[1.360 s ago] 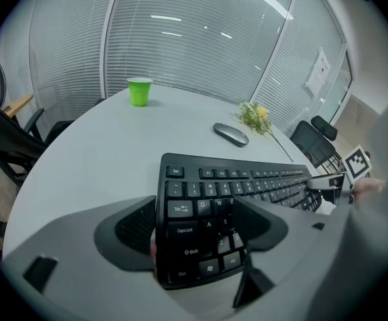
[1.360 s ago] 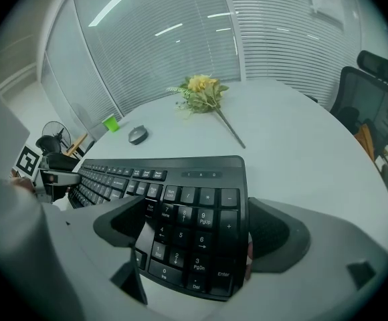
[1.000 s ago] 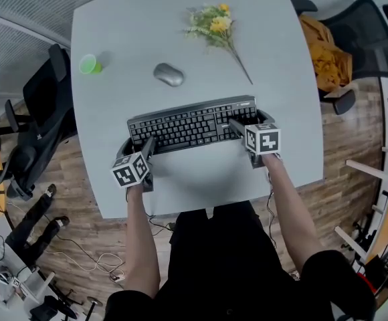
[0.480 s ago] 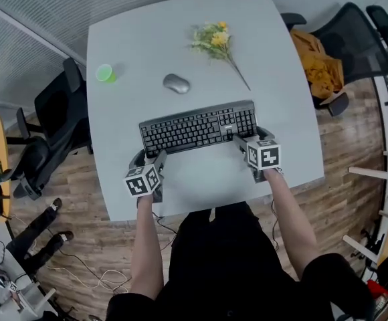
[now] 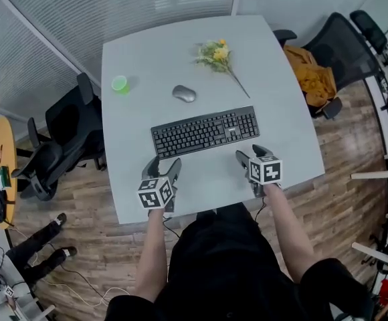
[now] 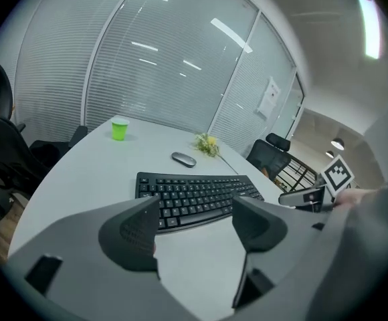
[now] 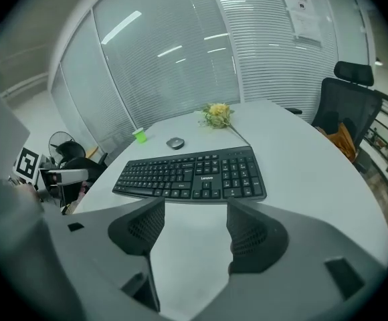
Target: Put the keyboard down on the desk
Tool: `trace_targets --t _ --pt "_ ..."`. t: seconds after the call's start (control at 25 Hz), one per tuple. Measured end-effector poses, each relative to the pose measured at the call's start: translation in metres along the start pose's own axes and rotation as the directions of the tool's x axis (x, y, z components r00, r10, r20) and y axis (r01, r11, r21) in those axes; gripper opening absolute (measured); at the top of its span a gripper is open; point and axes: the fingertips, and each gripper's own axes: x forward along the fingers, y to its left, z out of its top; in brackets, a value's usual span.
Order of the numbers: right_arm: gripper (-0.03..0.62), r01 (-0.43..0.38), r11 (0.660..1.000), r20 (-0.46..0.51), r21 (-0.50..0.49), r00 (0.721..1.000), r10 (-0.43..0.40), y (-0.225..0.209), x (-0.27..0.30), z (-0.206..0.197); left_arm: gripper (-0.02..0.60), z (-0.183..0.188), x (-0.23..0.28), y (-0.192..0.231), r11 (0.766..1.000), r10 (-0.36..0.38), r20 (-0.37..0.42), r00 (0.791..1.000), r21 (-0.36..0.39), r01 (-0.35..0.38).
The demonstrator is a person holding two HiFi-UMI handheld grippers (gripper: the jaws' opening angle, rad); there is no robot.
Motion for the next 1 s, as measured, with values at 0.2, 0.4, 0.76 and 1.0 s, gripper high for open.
trace_targets --t 0.2,0.4,0.76,1.0 --pt "0.279 -0.01 1.0 0.055 -0.018 0.998 0.011 0.027 -0.027 -0.004 0.314 0.019 -0.028 -0.032 0.995 -0.094 0.099 0.991 0.023 0.092" --pt "0.228 -0.02 0.998 0.155 -0.052 0.988 0.027 0.047 -0.048 0.02 0.294 0.042 -0.047 -0.053 0.99 -0.136 0.175 0.975 0.062 0.127" --pt "0.147 -0.122 0.975 0.346 -0.184 0.92 0.181 0.097 -0.115 0.083 0.227 0.093 -0.099 -0.103 0.976 -0.204 0.327 0.923 0.146 0.164" --pt "0.078 -0.189 0.952 0.443 -0.242 0.851 0.282 0.118 -0.175 0.1 0.156 0.113 -0.144 -0.148 0.972 -0.202 0.429 0.881 0.198 0.126"
